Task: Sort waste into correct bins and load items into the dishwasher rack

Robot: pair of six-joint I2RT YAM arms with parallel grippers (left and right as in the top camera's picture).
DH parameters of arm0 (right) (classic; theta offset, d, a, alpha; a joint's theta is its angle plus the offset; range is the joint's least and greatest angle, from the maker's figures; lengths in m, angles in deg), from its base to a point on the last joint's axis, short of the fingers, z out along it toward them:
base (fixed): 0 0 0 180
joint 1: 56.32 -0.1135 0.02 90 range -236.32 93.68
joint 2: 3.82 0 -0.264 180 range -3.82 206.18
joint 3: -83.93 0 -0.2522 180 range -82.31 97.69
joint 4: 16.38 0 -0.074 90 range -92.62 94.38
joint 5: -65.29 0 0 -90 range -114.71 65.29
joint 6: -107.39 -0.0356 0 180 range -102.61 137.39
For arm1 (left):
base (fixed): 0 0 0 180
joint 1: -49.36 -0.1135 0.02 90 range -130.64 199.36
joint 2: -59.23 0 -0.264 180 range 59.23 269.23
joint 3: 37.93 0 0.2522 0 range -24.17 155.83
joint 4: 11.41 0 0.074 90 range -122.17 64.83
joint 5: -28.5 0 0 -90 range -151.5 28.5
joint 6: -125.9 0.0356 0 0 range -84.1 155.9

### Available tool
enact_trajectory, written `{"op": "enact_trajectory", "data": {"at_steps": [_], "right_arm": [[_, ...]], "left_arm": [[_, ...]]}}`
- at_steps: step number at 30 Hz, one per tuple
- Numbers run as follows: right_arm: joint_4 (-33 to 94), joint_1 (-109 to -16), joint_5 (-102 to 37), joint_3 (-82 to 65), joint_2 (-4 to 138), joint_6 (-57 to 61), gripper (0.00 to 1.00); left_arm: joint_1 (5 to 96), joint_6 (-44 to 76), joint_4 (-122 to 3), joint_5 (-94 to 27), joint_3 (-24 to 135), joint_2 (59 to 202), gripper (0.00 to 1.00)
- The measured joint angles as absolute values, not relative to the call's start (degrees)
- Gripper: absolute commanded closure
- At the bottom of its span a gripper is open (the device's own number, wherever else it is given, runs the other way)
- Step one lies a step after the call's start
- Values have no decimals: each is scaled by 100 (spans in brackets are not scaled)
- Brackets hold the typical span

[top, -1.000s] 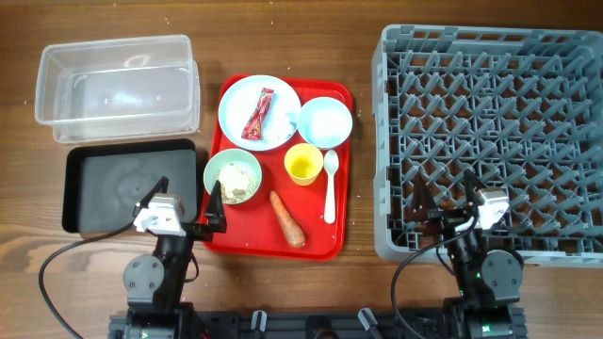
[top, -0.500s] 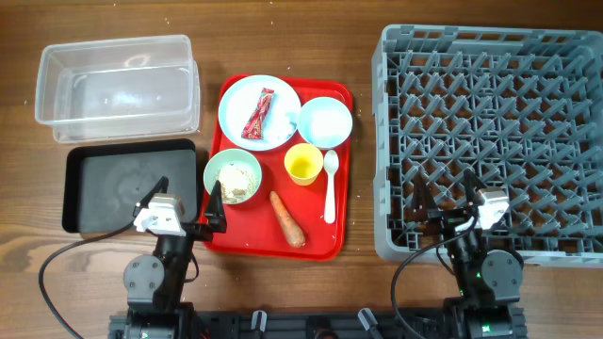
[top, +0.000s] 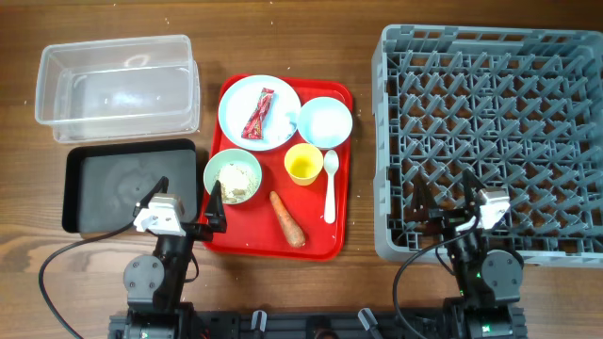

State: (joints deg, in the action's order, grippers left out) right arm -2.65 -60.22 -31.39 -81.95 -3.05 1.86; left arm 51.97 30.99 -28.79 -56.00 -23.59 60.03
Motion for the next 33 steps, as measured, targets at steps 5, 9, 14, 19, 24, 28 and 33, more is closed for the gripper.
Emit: {"op": "enact_trajectory", "data": {"at_steps": [5,9,14,19,24,28,33], "right_arm": [[176,-6022,-3264,-7990,-217,195,0],[651,-6022,-3268,-7380,176,385,0],[1306,-6022,-3283,-6416,1048,730,1],[2102,-6022,-3283,-5367,2268,1017,0],[3155,-6022,-3283,-4241,3638,1157,0],[3931,-6022,-3283,-3498,4530,1192,0],[4268,-6022,-3288,-3153,5118,1194,0]], "left_arm": [[5197,3014,-3036,-5598,-2255,6101,0],[5197,2962,-3272,-5583,-1817,6628,0],[5197,2953,-3744,-5559,-860,7847,0],[5197,2955,-4666,-5559,436,9344,0],[5197,2951,-6618,-5491,2296,11126,0],[5197,2940,-8207,-5408,3568,12203,0],[5197,2940,-8402,-5384,4117,12754,0]]}}
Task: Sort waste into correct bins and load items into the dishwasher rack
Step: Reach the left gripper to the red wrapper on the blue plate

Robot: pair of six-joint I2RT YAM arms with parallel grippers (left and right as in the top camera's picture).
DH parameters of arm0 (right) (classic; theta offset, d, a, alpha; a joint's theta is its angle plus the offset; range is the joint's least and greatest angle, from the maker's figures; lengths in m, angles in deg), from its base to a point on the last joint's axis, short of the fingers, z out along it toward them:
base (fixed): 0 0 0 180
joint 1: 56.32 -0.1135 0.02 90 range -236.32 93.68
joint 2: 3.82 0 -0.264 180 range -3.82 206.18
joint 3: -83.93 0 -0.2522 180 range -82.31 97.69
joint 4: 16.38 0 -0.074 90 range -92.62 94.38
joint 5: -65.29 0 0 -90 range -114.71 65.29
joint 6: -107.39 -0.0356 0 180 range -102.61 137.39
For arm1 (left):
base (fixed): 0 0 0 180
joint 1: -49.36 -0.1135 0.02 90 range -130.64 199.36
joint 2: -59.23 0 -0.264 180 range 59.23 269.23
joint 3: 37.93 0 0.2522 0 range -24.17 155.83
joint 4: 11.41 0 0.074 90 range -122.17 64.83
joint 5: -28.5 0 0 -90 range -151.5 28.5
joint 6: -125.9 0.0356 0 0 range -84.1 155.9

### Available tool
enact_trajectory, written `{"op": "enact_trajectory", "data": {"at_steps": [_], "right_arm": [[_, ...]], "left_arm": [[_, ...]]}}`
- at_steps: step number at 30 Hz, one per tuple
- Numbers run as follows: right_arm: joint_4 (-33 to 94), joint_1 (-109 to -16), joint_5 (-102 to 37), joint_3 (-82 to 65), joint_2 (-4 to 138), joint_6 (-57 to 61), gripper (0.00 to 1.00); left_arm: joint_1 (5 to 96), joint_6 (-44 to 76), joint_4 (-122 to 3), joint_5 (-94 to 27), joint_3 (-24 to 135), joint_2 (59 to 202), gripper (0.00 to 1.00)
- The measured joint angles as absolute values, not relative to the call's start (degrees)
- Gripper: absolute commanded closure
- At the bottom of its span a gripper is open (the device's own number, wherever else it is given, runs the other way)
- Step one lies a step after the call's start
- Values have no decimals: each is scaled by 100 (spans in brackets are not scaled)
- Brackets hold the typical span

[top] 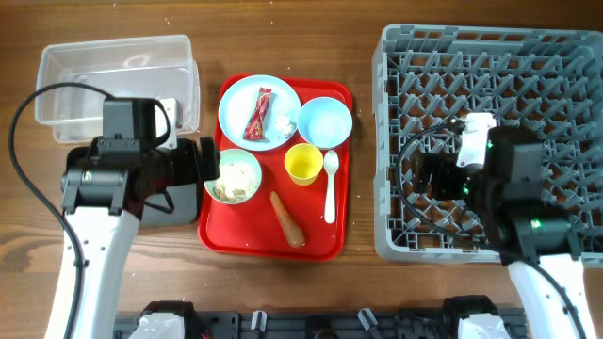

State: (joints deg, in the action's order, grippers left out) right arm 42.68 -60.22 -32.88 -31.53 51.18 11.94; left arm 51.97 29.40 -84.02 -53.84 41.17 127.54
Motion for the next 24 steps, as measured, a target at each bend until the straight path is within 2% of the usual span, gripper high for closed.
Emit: {"op": "enact_trajectory", "data": {"at_steps": [10,17,24], "right_arm": [[4331,-6022,-3288,-3149,5179,1194,0],[4342,-6022,-3288,-3149,5179,1194,0],[4347,-6022,-3288,-3149,5179,1194,0]], "left_arm": [[5291,2937,-6039,-4940,4150,13161,0],[5897,2937,-4605,-5063,4160,14507,1],[6102,2937,-4022,-5181,4165,15919,4]]}}
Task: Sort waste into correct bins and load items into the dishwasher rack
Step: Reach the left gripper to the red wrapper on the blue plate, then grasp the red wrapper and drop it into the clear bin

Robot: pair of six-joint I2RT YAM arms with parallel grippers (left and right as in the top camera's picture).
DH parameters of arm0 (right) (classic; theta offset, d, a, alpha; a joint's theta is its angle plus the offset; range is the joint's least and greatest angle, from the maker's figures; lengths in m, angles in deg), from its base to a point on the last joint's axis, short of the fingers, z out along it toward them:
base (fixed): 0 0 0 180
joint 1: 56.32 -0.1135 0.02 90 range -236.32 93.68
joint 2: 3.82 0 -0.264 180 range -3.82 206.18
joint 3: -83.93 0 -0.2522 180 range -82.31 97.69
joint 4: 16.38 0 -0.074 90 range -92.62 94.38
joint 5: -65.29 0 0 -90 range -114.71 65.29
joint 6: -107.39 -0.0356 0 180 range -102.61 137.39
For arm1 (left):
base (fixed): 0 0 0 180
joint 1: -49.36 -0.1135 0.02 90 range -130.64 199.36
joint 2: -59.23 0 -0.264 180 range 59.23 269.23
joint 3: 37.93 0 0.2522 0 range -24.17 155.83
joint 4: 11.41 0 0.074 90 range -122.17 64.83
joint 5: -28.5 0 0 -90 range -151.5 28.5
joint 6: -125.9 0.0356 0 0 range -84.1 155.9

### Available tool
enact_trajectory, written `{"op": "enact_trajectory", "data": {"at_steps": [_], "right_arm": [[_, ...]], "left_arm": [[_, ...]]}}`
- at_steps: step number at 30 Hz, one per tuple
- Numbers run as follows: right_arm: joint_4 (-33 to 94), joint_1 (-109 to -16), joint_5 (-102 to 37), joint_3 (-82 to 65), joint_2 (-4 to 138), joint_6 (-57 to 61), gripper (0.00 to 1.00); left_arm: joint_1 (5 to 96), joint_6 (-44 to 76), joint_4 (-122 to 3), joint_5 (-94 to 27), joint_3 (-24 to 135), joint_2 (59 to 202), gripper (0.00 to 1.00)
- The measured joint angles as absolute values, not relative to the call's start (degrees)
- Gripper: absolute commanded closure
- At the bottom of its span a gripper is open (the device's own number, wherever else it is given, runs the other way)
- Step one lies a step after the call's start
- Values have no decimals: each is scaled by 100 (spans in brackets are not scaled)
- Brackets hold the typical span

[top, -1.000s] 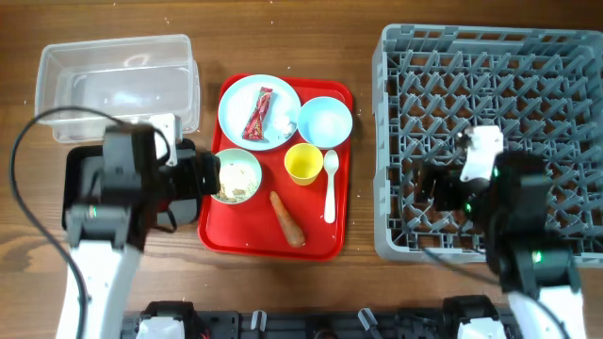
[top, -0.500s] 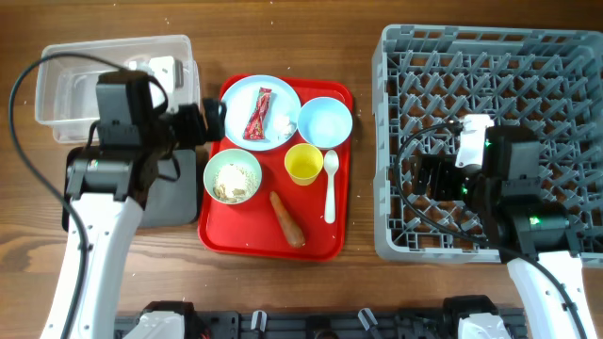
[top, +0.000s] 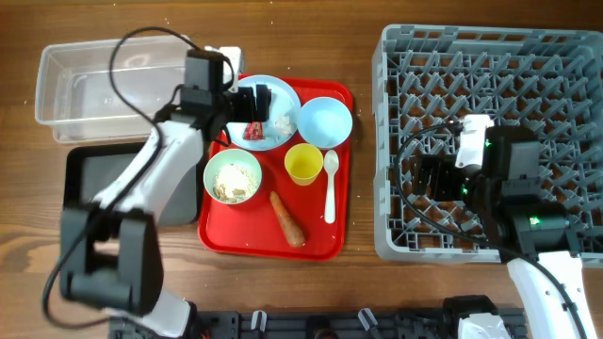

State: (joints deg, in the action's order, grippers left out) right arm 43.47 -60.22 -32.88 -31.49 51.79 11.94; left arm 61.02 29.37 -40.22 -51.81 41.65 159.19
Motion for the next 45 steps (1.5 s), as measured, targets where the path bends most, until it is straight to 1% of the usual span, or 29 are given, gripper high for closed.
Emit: {"op": "enact_trajectory", "data": {"at_steps": [3,5,7,11,15,17,18,19,20,21,22,23,34,40,45], "right_arm": [[4344,-6022,-3288,-3149,5179,1194,0],[4344,-6022,-3288,-3149,5179,1194,0],[4344,-6022,-3288,-3149,5179,1194,0],[4347,-6022,-3288,-3149,5179,1194,0],[4347,-6022,-3288,-3149,5179,1194,0],[4347,-6022,-3288,-3149,5179,1194,0],[4347,-6022,-3288,-3149,5179,1194,0],[4347,-6022,-3288,-3149,5179,1194,0],[4347,-6022,-3288,-3149,5179,1194,0],[4347,-6022,-3288,-3149,5179,1194,0],[4347,-6022,-3288,-3149,5179,1194,0],[4347,-6022,-3288,-3149,5179,1194,0],[4347,-6022,-3288,-3149,5179,1194,0],[4355,-6022,-3288,-3149,5179,1194,0],[4364,-6022,-3288,-3149,5179,1194,0]], "left_arm": [[6102,2937,-4006,-5207,4165,16352,5],[6106,2937,-4006,-5226,4165,16660,8],[6144,2937,-4009,-5226,4165,16883,11],[6240,2931,-3982,-5226,4163,16973,21],[6316,2916,-3969,-5226,4165,17029,40],[6329,2920,-3969,-5246,4167,17053,52],[6329,2942,-3971,-5261,4169,17066,60],[6329,2913,-3971,-5266,4169,17071,71],[6329,2907,-3976,-5285,4174,17080,79],[6329,2900,-3985,-5301,4174,17080,85],[6329,2885,-3998,-5347,4174,17084,89],[6329,2907,-4004,-5397,4174,17097,96],[6329,2918,-4044,-5954,4174,16918,96],[6284,2918,-4024,-6592,4226,15729,96],[5894,2920,-3978,-7111,4364,14962,96]]}}
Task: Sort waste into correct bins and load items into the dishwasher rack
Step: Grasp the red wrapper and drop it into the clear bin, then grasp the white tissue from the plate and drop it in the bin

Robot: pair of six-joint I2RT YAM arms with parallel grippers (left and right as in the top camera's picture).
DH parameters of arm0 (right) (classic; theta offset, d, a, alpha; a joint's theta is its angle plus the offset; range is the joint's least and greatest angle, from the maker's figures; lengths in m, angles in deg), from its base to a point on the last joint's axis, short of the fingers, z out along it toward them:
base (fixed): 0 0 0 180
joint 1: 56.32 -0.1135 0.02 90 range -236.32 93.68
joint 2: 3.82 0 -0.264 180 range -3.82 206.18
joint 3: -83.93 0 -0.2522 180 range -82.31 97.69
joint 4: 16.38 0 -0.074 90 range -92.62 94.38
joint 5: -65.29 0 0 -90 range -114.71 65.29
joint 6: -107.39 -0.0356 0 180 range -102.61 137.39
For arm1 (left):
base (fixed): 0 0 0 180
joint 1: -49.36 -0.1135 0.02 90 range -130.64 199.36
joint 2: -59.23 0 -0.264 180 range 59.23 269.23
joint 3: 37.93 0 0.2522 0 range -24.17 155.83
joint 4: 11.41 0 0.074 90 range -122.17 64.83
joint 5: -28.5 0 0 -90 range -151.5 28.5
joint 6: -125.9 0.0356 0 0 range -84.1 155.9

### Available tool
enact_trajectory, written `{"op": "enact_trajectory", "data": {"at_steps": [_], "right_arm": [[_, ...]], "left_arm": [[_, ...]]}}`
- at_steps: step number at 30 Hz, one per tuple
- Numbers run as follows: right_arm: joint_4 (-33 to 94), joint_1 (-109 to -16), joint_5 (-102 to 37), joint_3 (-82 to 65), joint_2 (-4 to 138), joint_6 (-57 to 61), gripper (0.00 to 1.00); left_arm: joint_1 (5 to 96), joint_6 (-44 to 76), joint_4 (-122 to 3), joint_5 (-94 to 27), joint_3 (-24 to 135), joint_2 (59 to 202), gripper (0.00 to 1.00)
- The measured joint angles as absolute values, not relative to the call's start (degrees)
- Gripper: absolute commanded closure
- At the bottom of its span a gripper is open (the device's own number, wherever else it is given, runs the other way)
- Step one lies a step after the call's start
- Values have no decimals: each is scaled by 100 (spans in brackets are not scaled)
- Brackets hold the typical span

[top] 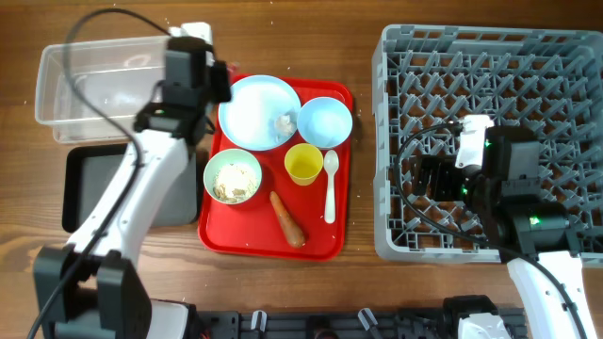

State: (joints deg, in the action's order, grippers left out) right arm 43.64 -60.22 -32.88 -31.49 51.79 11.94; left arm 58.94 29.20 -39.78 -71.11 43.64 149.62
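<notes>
My left gripper (pixel 219 83) hovers at the left rim of the white plate (pixel 252 108), between the plate and the clear bin (pixel 94 89). Its fingers are hidden under the wrist. The red wrapper does not show; the plate holds only a small white scrap (pixel 283 121). On the red tray (pixel 247 240) are a blue bowl (pixel 325 121), a yellow cup (pixel 302 164), a white spoon (pixel 330 184), a carrot (pixel 287 218) and a bowl of food scraps (pixel 233 177). My right gripper (pixel 426 177) hangs over the left part of the grey dishwasher rack (pixel 528 56), holding nothing.
A black bin (pixel 89 193) lies below the clear bin, partly under my left arm. The rack fills the right side of the table. Bare wood shows along the front edge.
The left gripper was on the red wrapper on the plate; now it is further left at the plate's rim and the wrapper is gone from the plate. The right arm has not moved.
Both arms rested low at the front edge, wrapper on the plate. Then both were raised, the left over the black bin, the right over the rack. The left gripper reached the wrapper on the plate; now the plate is bare of it.
</notes>
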Motion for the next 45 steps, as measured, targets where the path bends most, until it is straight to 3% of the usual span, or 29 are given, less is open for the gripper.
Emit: {"op": "enact_trajectory", "data": {"at_steps": [3,6,8,10,14,19,26,40,42,45], "right_arm": [[4368,-6022,-3288,-3149,5179,1194,0],[4368,-6022,-3288,-3149,5179,1194,0],[4368,-6022,-3288,-3149,5179,1194,0],[4368,-6022,-3288,-3149,5179,1194,0],[4368,-6022,-3288,-3149,5179,1194,0],[4368,-6022,-3288,-3149,5179,1194,0],[4368,-6022,-3288,-3149,5179,1194,0],[4368,-6022,-3288,-3149,5179,1194,0],[4368,-6022,-3288,-3149,5179,1194,0],[4368,-6022,-3288,-3149,5179,1194,0]], "left_arm": [[5521,2918,-3995,-7264,4379,14927,90],[5079,2898,-4057,-7353,4379,15010,70],[4832,2922,-4059,-7397,4379,15060,39],[4649,2937,-4057,-7412,4379,15099,32],[4504,2916,-4052,-7355,4379,15119,32],[4740,2916,-4120,-6413,4379,15119,31],[5884,2918,-4225,-5524,4379,15320,26],[6804,2916,-4183,-5406,4377,16846,19],[6902,2916,-4131,-5406,4377,16927,23],[6998,2903,-4098,-5408,4377,17049,46]]}}
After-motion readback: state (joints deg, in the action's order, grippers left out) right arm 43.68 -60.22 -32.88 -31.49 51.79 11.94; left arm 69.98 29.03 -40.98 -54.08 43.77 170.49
